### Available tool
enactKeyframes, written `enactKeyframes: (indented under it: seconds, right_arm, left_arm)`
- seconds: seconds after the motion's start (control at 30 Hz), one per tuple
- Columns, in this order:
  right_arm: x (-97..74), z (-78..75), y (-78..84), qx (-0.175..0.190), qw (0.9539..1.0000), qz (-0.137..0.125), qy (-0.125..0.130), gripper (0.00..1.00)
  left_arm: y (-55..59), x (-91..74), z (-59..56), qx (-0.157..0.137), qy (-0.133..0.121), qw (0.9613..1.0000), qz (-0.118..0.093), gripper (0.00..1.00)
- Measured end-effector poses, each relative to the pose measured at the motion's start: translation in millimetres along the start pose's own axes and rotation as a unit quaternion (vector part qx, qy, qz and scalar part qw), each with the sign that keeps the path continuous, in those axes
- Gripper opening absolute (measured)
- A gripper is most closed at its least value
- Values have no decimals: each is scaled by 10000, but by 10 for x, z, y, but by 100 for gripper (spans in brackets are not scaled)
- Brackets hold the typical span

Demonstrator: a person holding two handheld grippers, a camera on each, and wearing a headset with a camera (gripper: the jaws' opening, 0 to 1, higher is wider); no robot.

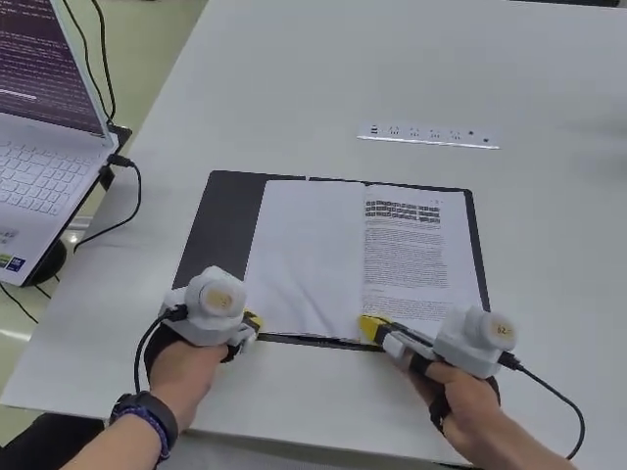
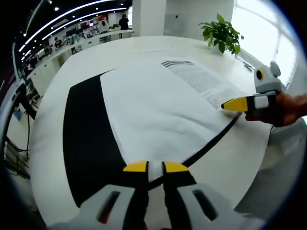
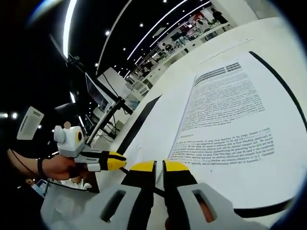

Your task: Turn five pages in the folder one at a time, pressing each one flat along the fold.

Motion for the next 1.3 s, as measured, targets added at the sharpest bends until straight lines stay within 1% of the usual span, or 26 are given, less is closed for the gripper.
enactKeyframes:
  seconds: [0.07,0.1,0.13,0.23,0.27,0.33,0.43,0.57,0.6,0.67,0.77,0.83,1.03,1.1,1.13,1.2,1.3]
  right_arm:
    - [-60,8,-88,-184,9998,-2,12,6]
    - [-99,0,-143,-360,9993,23,46,7]
    - [-125,-4,-175,-443,9990,45,67,9]
    - [-216,-15,-269,-715,9973,130,115,14]
    - [-254,-20,-304,-782,9967,142,142,15]
    - [-325,-37,-363,-899,9956,135,211,19]
    - [-433,-45,-448,-1032,9940,95,347,26]
    - [-563,-33,-528,-1158,9924,25,424,29]
    - [-608,-21,-547,-1201,9917,8,453,30]
    - [-674,-5,-567,-1262,9908,-15,492,32]
    - [-797,28,-574,-1390,9885,-19,597,34]
    - [-862,35,-546,-1485,9865,47,681,36]
    - [-1027,146,-482,-1609,9842,50,743,43]
    - [-1089,197,-474,-1632,9834,-8,787,46]
    - [-1121,223,-468,-1640,9831,-15,818,47]
    - [-1176,259,-453,-1682,9821,-24,849,48]
    - [-1236,297,-429,-1679,9821,-50,849,50]
  left_arm:
    - [-28,-44,-14,5,60,9999,-102,13]
    - [-52,-70,-15,-27,89,9998,-154,15]
    - [-69,-88,-13,-33,93,9998,-181,16]
    - [-142,-148,4,52,118,9994,-318,18]
    - [-179,-177,14,50,160,9991,-399,19]
    - [-245,-240,32,16,209,9985,-508,22]
    - [-324,-308,60,58,241,9977,-636,26]
    - [-393,-383,103,96,187,9974,-691,28]
    - [-423,-416,111,53,197,9969,-762,29]
    - [-455,-488,124,97,173,9964,-824,30]
    - [-489,-591,155,69,189,9953,-943,34]
    - [-497,-663,185,17,213,9945,-1026,36]
    - [-467,-850,247,40,201,9934,-1128,45]
    - [-466,-945,247,40,182,9930,-1164,47]
    - [-473,-1014,235,43,173,9927,-1193,48]
    - [-473,-1099,230,34,153,9920,-1249,51]
    - [-444,-1159,233,-49,102,9916,-1290,54]
Point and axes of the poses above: the centre of the closed fingertips' face, and the gripper's own axes: x roughly forward along the fingers, z roughly to its left, y roughly out of its underside, the point moved 8 cm from there along -x, roughly backward along the fingers, and after that the axes turned 11 degrees about -y, right-handed, at the moved point
